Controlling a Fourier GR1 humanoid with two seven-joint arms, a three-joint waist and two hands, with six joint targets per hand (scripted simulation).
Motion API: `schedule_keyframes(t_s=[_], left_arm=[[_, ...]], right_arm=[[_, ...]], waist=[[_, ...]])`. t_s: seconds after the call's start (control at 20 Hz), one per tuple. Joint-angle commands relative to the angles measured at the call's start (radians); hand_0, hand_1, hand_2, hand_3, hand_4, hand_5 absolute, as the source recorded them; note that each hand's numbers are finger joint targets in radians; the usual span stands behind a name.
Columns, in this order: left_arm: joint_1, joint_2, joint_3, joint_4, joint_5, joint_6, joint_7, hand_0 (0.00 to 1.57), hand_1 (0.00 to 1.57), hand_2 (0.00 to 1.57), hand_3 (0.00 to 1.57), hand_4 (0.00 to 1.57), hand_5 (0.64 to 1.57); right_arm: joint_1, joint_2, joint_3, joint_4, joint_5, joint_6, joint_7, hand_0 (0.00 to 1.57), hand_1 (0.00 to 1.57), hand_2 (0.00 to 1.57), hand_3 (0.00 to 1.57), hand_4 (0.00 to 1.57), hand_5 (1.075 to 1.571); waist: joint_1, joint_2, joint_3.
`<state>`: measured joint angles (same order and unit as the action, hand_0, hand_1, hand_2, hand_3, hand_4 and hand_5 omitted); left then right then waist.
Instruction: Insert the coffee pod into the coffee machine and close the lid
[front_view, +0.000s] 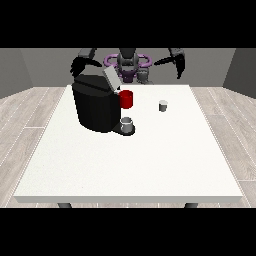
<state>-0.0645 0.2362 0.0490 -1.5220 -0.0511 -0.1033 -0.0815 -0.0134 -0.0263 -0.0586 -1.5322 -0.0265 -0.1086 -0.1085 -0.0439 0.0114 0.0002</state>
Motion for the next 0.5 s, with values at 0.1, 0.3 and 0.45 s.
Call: schedule_keyframes(t_s=[0.1, 0.3, 0.45], left_arm=[[-0.157, 0.06, 0.068, 0.15, 0.031, -0.063, 0.035, 0.0, 0.0, 0.0, 0.0, 0.0, 1.571], [-0.206, 0.064, 0.046, 0.251, -0.052, -0.027, 0.045, 0.0, 0.0, 0.0, 0.0, 0.0, 1.571], [-0.203, 0.072, 0.078, 0.38, -0.051, -0.042, -0.045, 0.0, 0.0, 0.0, 0.0, 0.0, 1.571]], right_arm=[[-0.057, 0.023, 0.025, 0.032, 0.025, -0.015, -0.048, 0.0, 0.0, 0.0, 0.0, 0.12, 1.571], [-0.093, -0.002, 0.002, 0.012, -0.034, 0.032, 0.012, 0.0, 0.0, 0.0, 0.0, 0.28, 1.571], [-0.107, -0.018, 0.023, -0.016, 0.0, 0.025, 0.042, 0.0, 0.0, 0.0, 0.0, 0.33, 1.571]], waist=[[-0.035, 0.092, -0.0003], [-0.071, 0.108, -0.0003], [-0.068, 0.133, -0.0007]])
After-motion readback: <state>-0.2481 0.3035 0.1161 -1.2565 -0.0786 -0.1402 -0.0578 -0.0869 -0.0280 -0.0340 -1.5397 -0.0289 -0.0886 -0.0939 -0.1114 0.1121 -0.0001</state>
